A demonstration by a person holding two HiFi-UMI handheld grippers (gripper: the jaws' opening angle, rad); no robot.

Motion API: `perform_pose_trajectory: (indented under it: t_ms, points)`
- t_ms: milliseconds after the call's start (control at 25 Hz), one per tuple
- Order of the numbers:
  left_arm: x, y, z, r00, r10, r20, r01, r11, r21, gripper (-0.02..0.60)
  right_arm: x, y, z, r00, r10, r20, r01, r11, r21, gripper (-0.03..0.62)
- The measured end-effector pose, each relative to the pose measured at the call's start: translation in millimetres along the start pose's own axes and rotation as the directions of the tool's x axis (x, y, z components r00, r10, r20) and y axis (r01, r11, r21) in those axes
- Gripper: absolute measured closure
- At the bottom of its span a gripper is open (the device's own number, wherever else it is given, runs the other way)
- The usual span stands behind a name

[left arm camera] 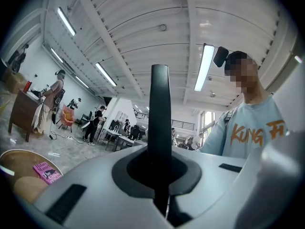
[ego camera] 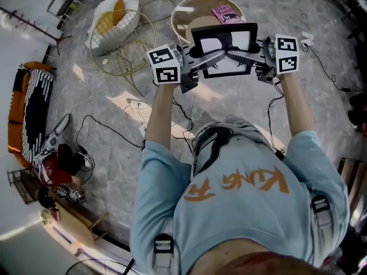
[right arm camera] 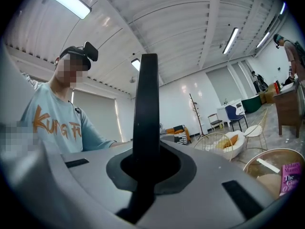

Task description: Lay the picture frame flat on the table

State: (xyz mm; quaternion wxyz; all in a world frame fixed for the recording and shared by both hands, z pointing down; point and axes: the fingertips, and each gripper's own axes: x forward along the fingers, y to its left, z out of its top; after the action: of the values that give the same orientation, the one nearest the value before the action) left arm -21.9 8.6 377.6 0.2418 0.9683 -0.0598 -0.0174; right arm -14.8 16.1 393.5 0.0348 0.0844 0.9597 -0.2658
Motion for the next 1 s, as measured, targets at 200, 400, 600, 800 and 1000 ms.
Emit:
perform_pose_trajectory:
  t_ms: [200,400,600,800,1000]
  points:
    - [1,5,-7,1.000,-0.015,-0.008,0.015,1.000,-0.011,0.555,-1,-5,-6,1.000,-0.016,-0.002,0.016,1.000,0.019,0.583]
    - [6,12,-14,0.999,-0.033,-0.011,0.033,0.999,-0.014,0.555,-8,-12,-13,0.999,-0.037,0.005,0.037,0.999,0.027,0.583]
    - [5,10,-13,0.999,-0.051,0.003,0.051,0.998,-0.025,0.555,-6,-10,-12,0.999,-0.049,0.006,0.048,0.998,0.036,0.583]
    - [1,5,-8,0.999,-0.033,0.008,0.033,0.999,-0.041,0.555,-2,-5,-8,1.000,-0.029,-0.006,0.029,0.999,0.035,0.583]
    - [-2,11,-11,1.000,0.022,0.013,-0.021,0.997,-0.074,0.555,1,-10,-11,1.000,-0.005,0.012,0.004,1.000,0.027,0.583]
